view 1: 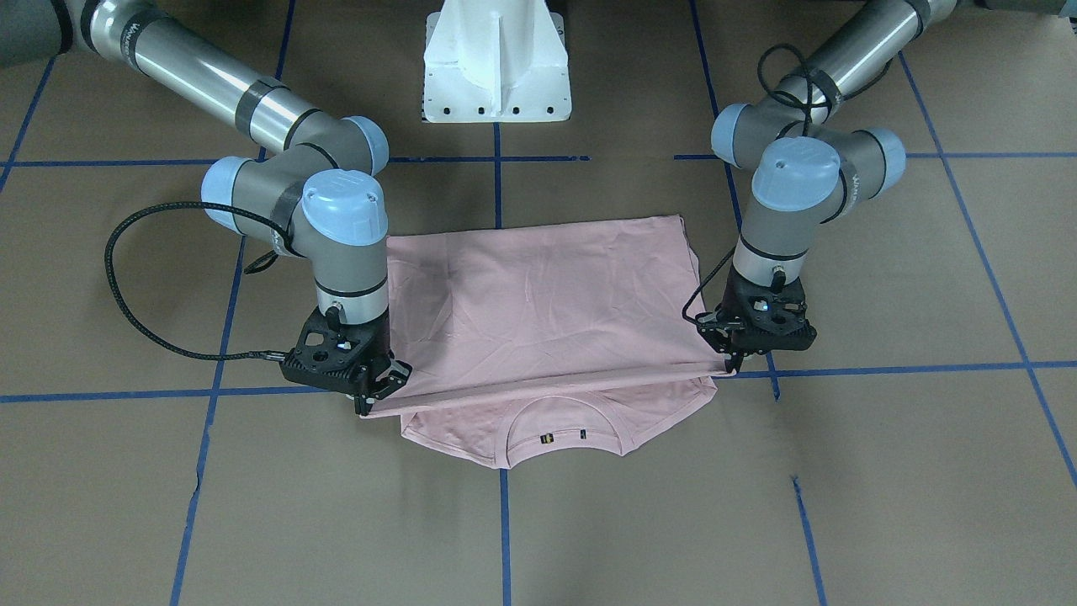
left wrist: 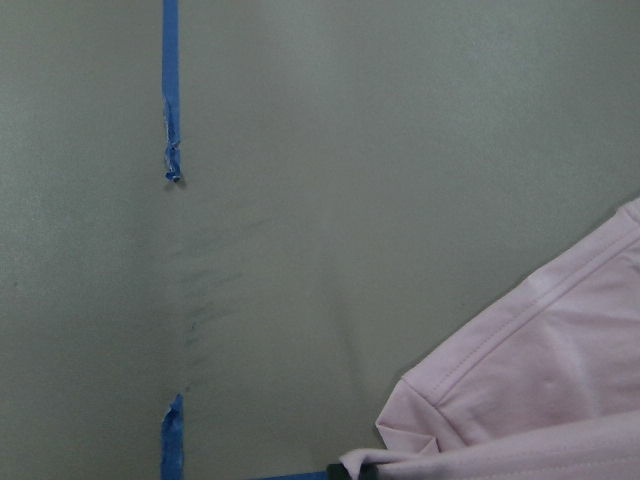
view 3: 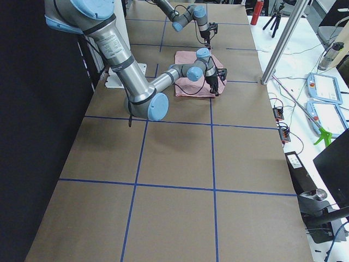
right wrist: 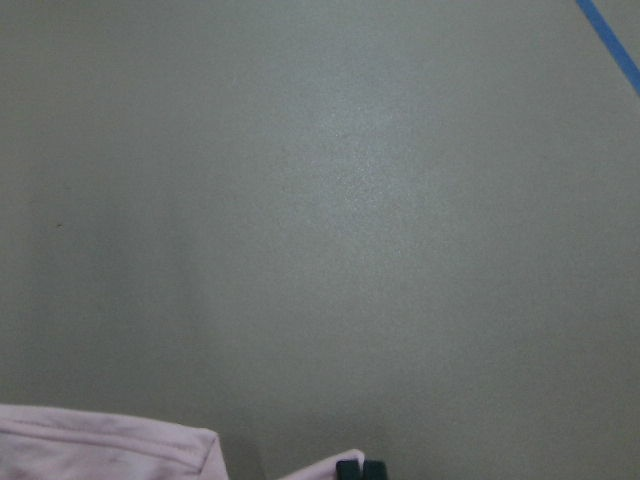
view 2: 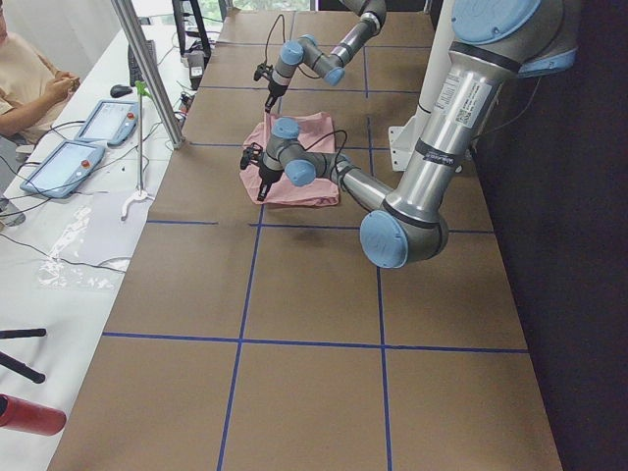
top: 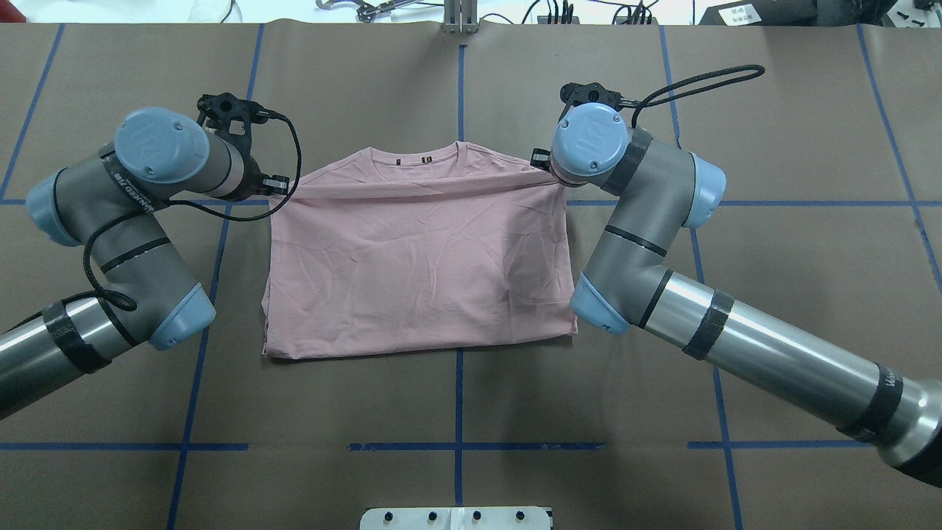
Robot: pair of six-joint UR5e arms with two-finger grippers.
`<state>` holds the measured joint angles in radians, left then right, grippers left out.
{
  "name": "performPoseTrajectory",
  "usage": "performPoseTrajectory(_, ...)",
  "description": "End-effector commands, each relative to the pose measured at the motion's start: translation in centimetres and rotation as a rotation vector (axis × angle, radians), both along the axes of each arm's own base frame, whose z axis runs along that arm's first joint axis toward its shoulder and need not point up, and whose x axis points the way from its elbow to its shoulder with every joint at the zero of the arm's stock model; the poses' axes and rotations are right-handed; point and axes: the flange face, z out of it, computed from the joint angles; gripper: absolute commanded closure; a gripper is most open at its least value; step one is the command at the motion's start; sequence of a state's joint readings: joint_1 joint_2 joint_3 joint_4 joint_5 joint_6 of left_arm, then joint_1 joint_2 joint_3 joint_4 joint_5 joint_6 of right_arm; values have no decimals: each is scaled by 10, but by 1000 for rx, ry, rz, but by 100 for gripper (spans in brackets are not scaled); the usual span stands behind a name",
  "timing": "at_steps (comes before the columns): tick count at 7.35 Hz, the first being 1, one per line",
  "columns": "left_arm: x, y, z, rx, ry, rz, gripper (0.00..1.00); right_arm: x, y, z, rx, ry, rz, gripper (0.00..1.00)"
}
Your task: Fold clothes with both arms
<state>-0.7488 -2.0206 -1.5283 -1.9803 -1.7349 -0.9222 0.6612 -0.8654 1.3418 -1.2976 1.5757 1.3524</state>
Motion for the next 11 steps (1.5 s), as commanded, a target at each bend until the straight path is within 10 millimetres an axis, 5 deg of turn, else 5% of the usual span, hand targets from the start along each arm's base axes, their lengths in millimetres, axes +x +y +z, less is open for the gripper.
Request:
performPoseTrajectory(1, -2, 1, -3, 12, 1, 8, 32, 1, 0, 0, 17, 8, -22, 1)
performPoseTrajectory(2, -5, 3, -14, 32, 13, 22, 0, 4, 2, -9, 42, 4, -57, 0)
performPoseTrajectory(3, -16, 14, -32, 58, 42, 30, 0, 16, 2, -14, 52, -9, -99, 0)
performPoseTrajectory(4, -27, 26, -31, 66, 48, 34, 0, 50, 25, 7, 52, -31, -153, 0)
performPoseTrajectory(6, -51, 68, -22, 46, 90, 48, 0, 100, 67, 10, 98, -62, -186, 0)
performPoseTrajectory(7, -61, 105, -18, -3, 125, 35, 1, 96, 74, 5, 102, -73, -192, 0)
performPoseTrajectory(8, -51, 142, -15, -96, 172, 6, 27, 95, 75, 3, 104, -76, -195, 0)
performPoseTrajectory(9, -23, 169, -14, -154, 198, -20, 36, 95, 75, 5, 103, -73, -194, 0)
performPoseTrajectory(11, 10, 203, -11, -200, 201, -8, 37, 95, 75, 5, 102, -72, -194, 0)
